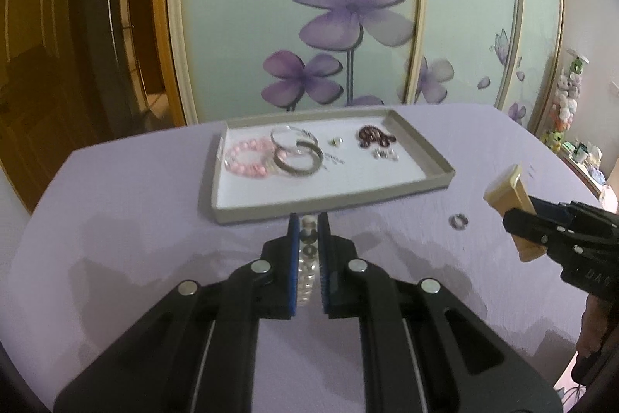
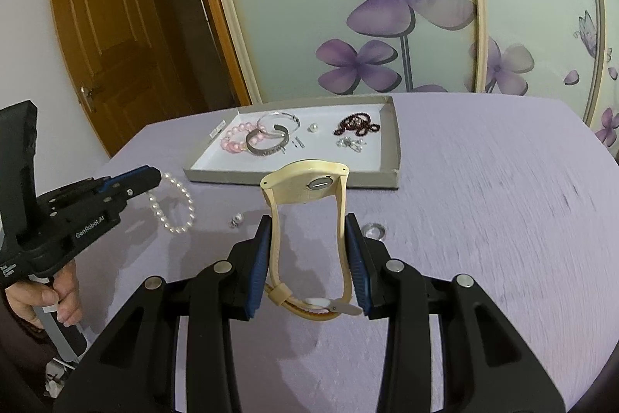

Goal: Organize jewelry
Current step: 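Carry the pearl bracelet and the cream watch over the tray with both grippers, then lower the pearl bracelet into the tray and open the left gripper, then lower the cream watch into the tray and open the right gripper, then move the right gripper toward the silver ring while the left gripper withdraws from the tray, then grasp the silver ring with the right gripper while the left gripper grasps the pearl stud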

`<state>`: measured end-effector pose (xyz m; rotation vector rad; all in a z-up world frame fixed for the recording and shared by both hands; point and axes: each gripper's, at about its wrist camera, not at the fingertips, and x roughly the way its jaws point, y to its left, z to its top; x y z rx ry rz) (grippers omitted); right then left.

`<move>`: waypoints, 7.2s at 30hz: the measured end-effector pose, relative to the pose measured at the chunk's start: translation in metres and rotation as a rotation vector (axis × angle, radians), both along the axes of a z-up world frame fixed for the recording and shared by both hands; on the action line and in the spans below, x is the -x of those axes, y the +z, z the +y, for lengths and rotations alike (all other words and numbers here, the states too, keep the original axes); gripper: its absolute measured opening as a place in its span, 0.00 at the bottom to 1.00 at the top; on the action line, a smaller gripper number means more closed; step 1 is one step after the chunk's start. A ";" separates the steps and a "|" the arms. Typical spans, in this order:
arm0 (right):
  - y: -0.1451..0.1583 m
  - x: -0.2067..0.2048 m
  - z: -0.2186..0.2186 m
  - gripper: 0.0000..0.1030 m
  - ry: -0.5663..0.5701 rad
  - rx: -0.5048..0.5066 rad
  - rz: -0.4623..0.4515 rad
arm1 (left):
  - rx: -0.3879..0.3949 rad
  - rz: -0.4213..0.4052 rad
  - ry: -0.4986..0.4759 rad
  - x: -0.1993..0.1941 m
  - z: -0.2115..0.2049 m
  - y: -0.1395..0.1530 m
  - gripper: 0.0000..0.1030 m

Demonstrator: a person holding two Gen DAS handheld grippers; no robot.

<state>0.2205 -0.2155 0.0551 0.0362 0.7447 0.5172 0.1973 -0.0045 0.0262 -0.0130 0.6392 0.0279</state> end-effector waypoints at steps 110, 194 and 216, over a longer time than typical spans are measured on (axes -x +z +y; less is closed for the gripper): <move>-0.050 -0.171 0.088 0.39 -0.120 0.082 0.032 | 0.083 -0.018 0.153 -0.147 0.082 -0.007 0.64; -0.070 -0.062 0.010 0.51 -0.203 0.203 0.177 | 0.085 0.013 0.111 0.011 0.052 -0.043 0.78; -0.067 -0.056 0.017 0.22 -0.170 0.258 0.156 | 0.087 0.021 0.105 0.010 0.049 -0.046 0.78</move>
